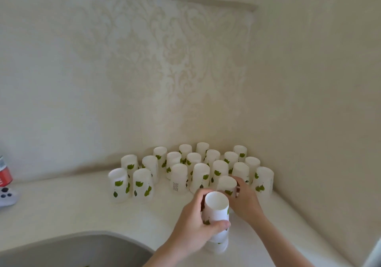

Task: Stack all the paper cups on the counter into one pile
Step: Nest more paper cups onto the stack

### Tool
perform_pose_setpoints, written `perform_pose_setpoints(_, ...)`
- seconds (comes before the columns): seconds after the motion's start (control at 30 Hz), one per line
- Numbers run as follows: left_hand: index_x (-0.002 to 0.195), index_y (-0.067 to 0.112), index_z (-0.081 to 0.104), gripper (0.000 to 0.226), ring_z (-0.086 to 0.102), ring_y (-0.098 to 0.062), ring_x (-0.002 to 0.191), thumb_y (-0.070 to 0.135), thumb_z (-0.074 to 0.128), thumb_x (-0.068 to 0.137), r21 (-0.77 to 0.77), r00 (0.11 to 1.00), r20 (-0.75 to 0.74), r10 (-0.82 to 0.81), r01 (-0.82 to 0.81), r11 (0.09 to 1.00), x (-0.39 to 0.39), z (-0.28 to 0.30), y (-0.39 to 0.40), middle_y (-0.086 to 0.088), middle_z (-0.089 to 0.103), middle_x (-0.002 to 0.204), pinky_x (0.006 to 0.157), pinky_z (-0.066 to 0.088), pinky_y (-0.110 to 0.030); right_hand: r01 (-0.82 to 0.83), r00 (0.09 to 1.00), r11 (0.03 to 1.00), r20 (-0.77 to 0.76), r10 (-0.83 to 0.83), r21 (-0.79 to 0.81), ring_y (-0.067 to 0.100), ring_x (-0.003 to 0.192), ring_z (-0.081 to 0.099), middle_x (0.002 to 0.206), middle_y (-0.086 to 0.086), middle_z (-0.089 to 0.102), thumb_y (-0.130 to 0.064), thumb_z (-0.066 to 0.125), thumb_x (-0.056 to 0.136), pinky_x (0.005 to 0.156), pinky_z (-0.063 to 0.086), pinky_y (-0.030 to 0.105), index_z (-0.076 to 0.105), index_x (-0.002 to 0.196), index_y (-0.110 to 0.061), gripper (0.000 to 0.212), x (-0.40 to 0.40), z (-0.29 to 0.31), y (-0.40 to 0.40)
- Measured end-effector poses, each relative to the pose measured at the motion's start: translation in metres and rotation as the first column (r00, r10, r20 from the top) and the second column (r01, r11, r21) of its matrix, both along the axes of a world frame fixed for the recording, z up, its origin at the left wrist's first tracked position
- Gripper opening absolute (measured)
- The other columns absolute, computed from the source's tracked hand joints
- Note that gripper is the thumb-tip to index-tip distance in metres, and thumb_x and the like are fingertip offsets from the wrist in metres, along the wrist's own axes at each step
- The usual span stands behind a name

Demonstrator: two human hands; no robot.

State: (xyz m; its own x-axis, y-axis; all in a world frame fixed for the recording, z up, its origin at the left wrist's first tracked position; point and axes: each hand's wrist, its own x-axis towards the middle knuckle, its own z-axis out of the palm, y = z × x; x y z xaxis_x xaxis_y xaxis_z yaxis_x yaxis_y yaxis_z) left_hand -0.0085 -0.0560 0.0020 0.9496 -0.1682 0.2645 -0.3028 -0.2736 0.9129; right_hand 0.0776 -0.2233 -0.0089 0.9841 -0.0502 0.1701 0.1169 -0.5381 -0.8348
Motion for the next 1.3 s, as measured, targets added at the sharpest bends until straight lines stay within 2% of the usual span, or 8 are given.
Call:
perform_pose_setpoints(0.13, 0.117, 0.039, 0.046, 0.065, 0.06, 0.001, 0.101, 0.033, 0.084, 0.065, 0.043, 0.998, -0.053, -0.016, 0.018, 0.999, -0.001, -0.014, -0.001, 0.013, 0.064, 0.112, 0.081, 0.046, -0.008, 0.057, 0.998, 0.996, 0.02, -0.059, 0.068, 0.012, 0.091, 0.062, 0.095, -0.013, 0.064, -0.045, 0.079, 0.07, 0.074, 0.05, 0.027, 0.058, 0.122, -0.025, 0.06, -0.011, 0.03, -0.02)
perform_pose_setpoints(0.23, 0.132, 0.04, 0.038, 0.087, 0.05, 0.009, 0.119, 0.046, 0.086, 0.06, -0.029, 0.997, -0.069, -0.021, 0.019, 0.999, -0.005, -0.012, 0.011, 0.022, 0.056, 0.128, 0.098, 0.038, -0.009, -0.054, 0.992, 0.981, 0.12, 0.032, 0.188, 0.004, 0.09, 0.067, 0.098, -0.011, 0.072, -0.041, 0.08, 0.071, 0.065, 0.051, 0.019, 0.064, 0.114, -0.032, 0.047, -0.036, 0.08, -0.028)
perform_pose_setpoints(0.37, 0.117, 0.029, 0.058, 0.056, 0.058, 0.001, 0.113, 0.055, 0.075, 0.071, -0.235, 0.947, 0.004, 0.322, -0.312, 0.921, -0.005, 0.002, 0.063, 0.013, 0.063, 0.122, 0.102, 0.045, -0.029, -0.27, 0.954, 0.956, 0.165, 0.251, 0.11, -0.007, 0.087, 0.065, 0.096, -0.021, 0.071, -0.038, 0.081, 0.069, 0.07, 0.053, 0.01, 0.063, 0.104, -0.044, 0.04, -0.072, 0.111, -0.019)
perform_pose_setpoints(0.5, 0.125, 0.015, 0.049, 0.054, 0.05, -0.023, 0.117, 0.015, 0.077, 0.078, -0.061, 0.781, 0.059, 0.622, -0.619, 0.783, 0.02, -0.011, 0.119, -0.002, 0.045, 0.125, 0.104, 0.045, -0.046, -0.267, 0.96, 0.964, 0.091, 0.265, 0.014, -0.003, 0.098, 0.064, 0.107, -0.019, 0.068, -0.053, 0.081, 0.062, 0.087, 0.054, 0.021, 0.058, 0.114, -0.042, 0.058, -0.079, 0.085, -0.001)
perform_pose_setpoints(0.7, 0.139, 0.01, 0.035, 0.083, 0.037, -0.029, 0.128, 0.021, 0.082, 0.071, 0.148, 0.722, 0.173, 0.67, -0.692, 0.707, 0.056, -0.024, 0.125, -0.012, 0.037, 0.138, 0.101, 0.042, -0.042, -0.279, 0.959, 0.959, 0.043, 0.281, -0.04, -0.006, 0.1, 0.056, 0.11, -0.026, 0.058, -0.048, 0.082, 0.063, 0.079, 0.046, 0.012, 0.051, 0.111, -0.046, 0.057, -0.083, 0.048, 0.012)
perform_pose_setpoints(1.0, 0.131, 0.004, 0.041, 0.06, 0.054, -0.036, 0.116, 0.015, 0.073, 0.082, 0.021, 0.654, 0.092, 0.751, -0.755, 0.656, 0.09, -0.02, 0.106, -0.015, 0.055, 0.123, 0.09, 0.045, -0.038, -0.237, 0.971, 0.97, 0.035, 0.236, 0.048, -0.005, 0.102, 0.057, 0.113, -0.023, 0.059, -0.046, 0.081, 0.065, 0.074, 0.049, 0.008, 0.049, 0.115, -0.045, 0.059, -0.066, 0.012, 0.015)
perform_pose_setpoints(1.13, 0.132, 0.026, 0.038, 0.059, 0.058, -0.002, 0.102, 0.022, 0.072, 0.084, -0.239, 0.801, 0.18, 0.57, -0.527, 0.816, 0.063, 0.031, 0.055, 0.011, 0.057, 0.116, 0.085, 0.045, -0.022, -0.237, 0.971, 0.967, 0.036, 0.235, 0.095, -0.005, 0.105, 0.055, 0.114, -0.022, 0.06, -0.041, 0.084, 0.064, 0.079, 0.049, 0.008, 0.048, 0.113, -0.047, 0.061, -0.054, 0.008, 0.019)
perform_pose_setpoints(1.3, 0.124, 0.04, 0.044, 0.057, 0.057, 0.002, 0.108, 0.023, 0.077, 0.08, -0.128, 0.979, 0.164, 0.117, -0.097, 0.987, 0.043, 0.048, 0.012, 0.025, 0.06, 0.11, 0.089, 0.048, -0.016, -0.356, 0.922, 0.934, -0.158, 0.354, 0.022, 0.0, 0.12, 0.048, 0.129, -0.022, 0.047, -0.023, 0.086, 0.061, 0.102, 0.041, 0.022, 0.031, 0.135, -0.042, 0.093, -0.045, 0.007, -0.022)
